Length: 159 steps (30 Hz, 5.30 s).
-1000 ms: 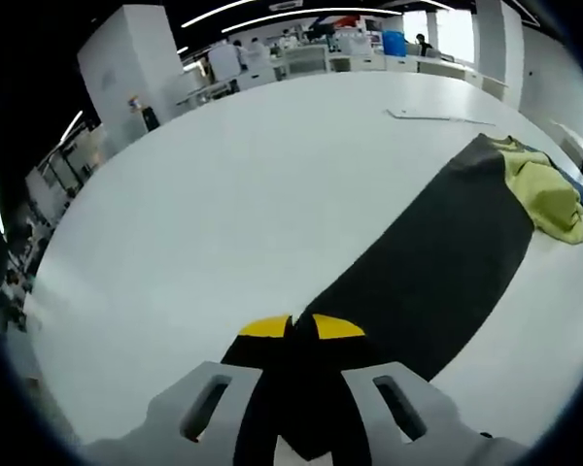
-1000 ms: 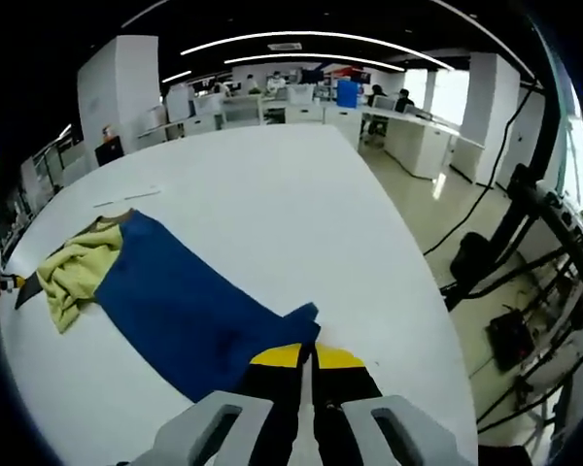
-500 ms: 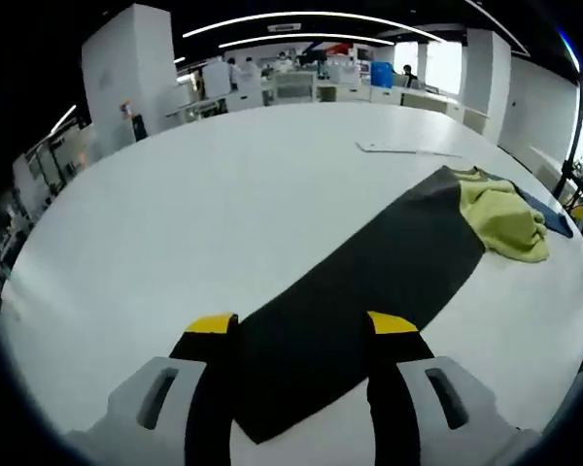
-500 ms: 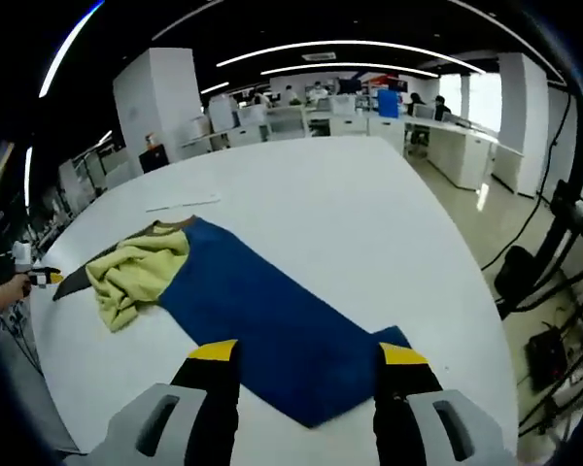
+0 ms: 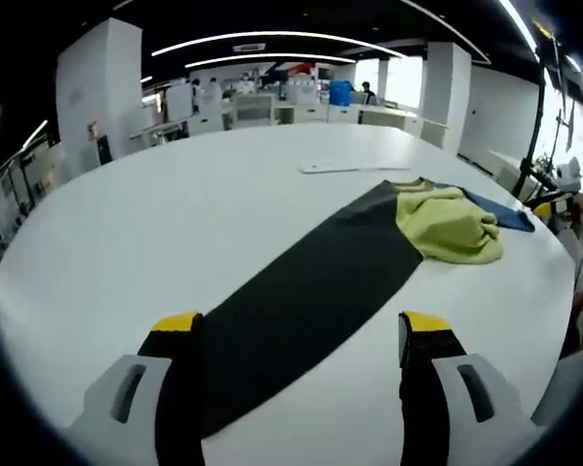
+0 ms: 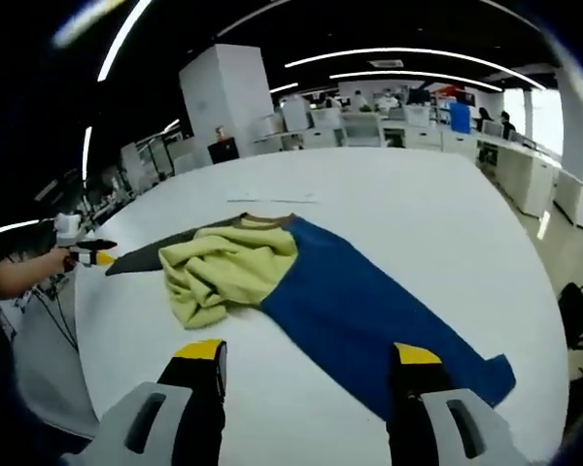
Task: Fold the garment on the visible template until the final outline fits inside the template.
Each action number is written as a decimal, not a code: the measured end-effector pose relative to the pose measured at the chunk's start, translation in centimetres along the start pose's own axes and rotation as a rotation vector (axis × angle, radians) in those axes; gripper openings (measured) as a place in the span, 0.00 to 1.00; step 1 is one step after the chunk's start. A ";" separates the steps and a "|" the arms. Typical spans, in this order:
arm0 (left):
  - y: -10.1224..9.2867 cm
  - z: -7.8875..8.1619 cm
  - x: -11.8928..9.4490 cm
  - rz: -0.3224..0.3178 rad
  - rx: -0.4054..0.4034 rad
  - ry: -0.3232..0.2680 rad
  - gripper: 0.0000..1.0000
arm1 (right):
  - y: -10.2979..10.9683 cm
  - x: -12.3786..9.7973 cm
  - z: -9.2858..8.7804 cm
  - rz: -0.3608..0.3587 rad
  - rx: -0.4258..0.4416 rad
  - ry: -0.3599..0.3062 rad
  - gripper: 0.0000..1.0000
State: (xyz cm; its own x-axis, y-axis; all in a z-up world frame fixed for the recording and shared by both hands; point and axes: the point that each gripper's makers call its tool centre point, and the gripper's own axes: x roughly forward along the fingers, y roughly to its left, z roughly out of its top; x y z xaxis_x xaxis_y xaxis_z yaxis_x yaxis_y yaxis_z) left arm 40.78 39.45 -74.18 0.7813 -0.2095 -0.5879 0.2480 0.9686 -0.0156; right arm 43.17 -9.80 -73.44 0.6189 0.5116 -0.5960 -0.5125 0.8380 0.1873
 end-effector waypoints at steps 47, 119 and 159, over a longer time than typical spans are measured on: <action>-23.2 2.3 4.5 -0.455 0.184 -0.061 0.56 | 10.7 7.2 2.0 0.313 -0.172 0.024 0.28; -30.3 5.9 8.1 -0.450 0.358 -0.107 0.00 | 10.5 9.2 3.7 0.309 -0.302 -0.001 0.00; -20.2 6.7 -5.1 -0.430 0.246 -0.211 0.00 | 10.4 -2.0 4.6 0.214 0.071 -0.042 0.00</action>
State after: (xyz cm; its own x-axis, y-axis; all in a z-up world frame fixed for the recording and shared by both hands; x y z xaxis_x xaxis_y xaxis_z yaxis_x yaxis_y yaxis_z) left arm 35.59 20.03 -65.43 0.6715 -0.6273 -0.3944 0.6779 0.7350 -0.0148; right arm 39.37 -1.21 -66.73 0.5257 0.6857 -0.5036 -0.5926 0.7198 0.3615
